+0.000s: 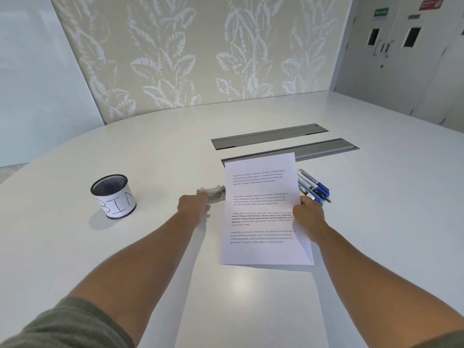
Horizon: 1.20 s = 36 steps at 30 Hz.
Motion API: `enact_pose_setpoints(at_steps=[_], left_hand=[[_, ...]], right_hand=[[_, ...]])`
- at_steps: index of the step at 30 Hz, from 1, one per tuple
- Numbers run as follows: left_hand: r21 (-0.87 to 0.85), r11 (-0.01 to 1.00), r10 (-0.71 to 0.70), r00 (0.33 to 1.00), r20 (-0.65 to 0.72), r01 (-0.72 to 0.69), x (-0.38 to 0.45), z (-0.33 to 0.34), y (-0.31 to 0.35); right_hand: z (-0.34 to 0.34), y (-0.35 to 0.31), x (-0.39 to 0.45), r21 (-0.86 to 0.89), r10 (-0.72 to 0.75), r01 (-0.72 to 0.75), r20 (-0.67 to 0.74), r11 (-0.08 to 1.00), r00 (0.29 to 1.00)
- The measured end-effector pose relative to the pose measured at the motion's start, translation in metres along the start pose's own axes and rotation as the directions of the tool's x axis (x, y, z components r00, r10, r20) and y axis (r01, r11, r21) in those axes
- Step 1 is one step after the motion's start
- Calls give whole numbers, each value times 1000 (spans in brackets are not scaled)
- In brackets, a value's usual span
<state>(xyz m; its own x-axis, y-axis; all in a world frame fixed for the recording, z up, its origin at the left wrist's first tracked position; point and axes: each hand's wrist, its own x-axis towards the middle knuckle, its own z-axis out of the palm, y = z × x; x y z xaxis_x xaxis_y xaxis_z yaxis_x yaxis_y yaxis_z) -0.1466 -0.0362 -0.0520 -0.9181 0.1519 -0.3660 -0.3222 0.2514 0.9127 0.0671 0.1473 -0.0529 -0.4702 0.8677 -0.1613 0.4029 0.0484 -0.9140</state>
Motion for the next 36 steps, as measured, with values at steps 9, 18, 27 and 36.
enact_pose_setpoints(at_steps=[9, 18, 27, 36], left_hand=[[-160, 971, -176, 984, 25, 178, 15, 28, 0], [-125, 983, -140, 990, -19, 136, 15, 24, 5], [256, 966, 29, 998, -62, -12, 15, -21, 6], [293, 946, 137, 990, 32, -140, -4, -71, 8]], right_hand=[[6, 3, 5, -20, 16, -16, 26, 1000, 1000], [8, 3, 3, 3, 23, -23, 15, 1000, 1000], [10, -8, -8, 44, 13, -14, 28, 999, 1000], [24, -17, -23, 25, -26, 25, 63, 999, 998]])
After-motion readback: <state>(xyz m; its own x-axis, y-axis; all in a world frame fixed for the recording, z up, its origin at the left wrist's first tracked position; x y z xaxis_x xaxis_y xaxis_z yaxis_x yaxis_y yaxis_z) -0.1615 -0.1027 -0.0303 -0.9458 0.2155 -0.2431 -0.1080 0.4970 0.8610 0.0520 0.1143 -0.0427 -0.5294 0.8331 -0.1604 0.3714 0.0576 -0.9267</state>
